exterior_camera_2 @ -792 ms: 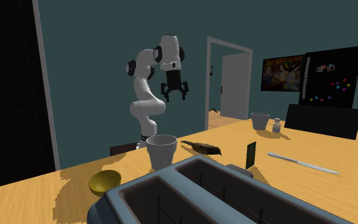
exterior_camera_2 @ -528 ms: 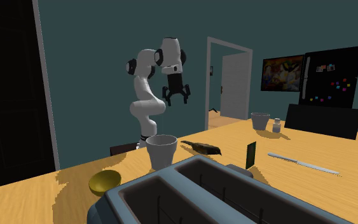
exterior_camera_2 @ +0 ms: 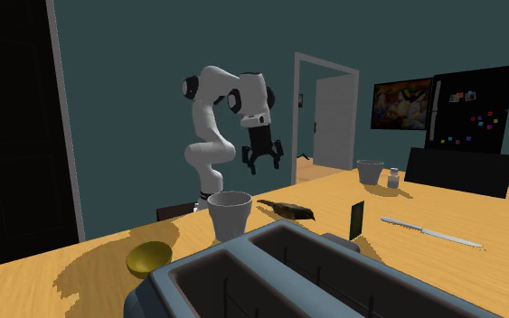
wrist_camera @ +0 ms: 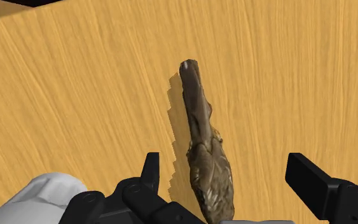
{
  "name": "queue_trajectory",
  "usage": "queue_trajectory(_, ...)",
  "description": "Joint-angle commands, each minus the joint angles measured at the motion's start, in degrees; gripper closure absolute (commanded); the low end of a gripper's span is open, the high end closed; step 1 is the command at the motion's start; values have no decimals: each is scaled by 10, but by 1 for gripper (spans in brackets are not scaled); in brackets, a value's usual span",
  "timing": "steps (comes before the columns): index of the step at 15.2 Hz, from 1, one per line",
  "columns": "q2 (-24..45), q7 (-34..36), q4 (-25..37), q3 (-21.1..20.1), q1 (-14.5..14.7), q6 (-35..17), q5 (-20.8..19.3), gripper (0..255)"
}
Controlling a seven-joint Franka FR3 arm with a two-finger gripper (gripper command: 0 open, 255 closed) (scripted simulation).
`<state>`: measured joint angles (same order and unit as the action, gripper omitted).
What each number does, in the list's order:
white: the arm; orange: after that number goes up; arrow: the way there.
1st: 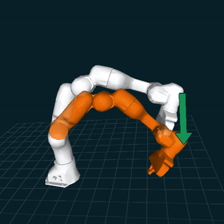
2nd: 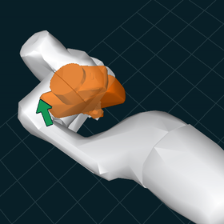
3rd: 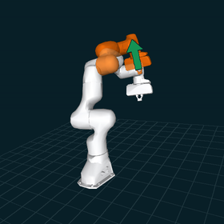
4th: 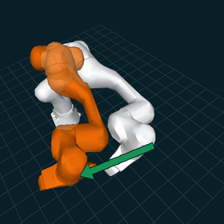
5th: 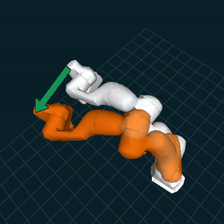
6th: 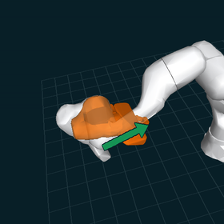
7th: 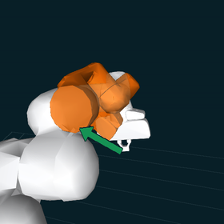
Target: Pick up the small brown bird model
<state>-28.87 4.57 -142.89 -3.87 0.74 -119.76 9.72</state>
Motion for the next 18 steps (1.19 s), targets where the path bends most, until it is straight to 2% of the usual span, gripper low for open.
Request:
queue_trajectory(1,41,-6,3,-3,4,-42,8,0)
queue_trajectory(7,176,-36,43,-2,14,-146,32,0)
queue_trajectory(15,217,-51,19,-3,18,-211,44,0)
queue_trajectory(17,217,-51,19,-3,18,-211,44,0)
queue_trajectory(18,218,-51,19,-3,18,-212,44,255)
